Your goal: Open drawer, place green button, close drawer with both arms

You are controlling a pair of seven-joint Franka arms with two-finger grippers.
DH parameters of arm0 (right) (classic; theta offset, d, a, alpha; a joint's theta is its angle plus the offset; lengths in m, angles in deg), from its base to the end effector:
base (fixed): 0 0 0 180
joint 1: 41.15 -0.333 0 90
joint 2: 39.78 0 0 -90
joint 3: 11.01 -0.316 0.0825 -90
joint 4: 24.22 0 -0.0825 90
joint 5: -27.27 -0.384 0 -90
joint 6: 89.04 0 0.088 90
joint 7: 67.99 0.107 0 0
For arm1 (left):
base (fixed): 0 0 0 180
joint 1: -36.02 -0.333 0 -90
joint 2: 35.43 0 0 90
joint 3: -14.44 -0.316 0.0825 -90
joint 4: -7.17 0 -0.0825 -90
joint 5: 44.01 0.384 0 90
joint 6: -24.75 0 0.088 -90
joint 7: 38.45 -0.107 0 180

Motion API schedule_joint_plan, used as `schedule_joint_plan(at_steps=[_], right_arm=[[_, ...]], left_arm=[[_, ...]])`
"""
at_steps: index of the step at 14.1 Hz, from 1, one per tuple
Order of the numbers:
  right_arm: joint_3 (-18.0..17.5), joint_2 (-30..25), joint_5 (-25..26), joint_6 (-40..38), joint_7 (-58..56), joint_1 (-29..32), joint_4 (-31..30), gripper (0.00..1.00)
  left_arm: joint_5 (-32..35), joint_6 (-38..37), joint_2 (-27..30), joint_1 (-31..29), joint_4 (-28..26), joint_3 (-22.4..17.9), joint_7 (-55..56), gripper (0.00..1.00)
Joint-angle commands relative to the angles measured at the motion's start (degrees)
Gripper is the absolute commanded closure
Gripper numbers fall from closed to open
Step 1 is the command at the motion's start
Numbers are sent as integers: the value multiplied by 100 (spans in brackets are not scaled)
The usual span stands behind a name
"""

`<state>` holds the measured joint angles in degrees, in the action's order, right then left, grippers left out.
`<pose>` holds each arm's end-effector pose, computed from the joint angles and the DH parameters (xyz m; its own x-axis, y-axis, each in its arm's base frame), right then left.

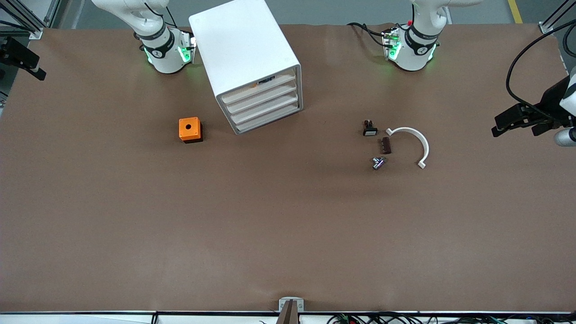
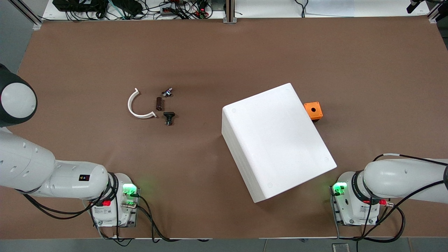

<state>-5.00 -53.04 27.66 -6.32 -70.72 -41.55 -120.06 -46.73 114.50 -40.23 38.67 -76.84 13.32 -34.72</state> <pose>0.4637 -0.0535 0.6834 0.9988 -0.0484 0.0020 -0.0483 -0.9987 -0.0172 0.5802 -0.0211 0.6260 0.9992 0.0380 0.0134 0.0374 -0.9982 0.0468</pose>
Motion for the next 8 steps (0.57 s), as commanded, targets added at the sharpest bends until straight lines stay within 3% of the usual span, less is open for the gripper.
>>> schedule_joint_plan(at_steps=[1,8], right_arm=[[-38,-19,66,-2,-53,58,-4,0],[-38,-19,66,-2,-53,66,-4,0]], left_arm=[[141,-133,-4,-2,104,51,58,0],[141,-133,4,-10,113,68,-21,0]])
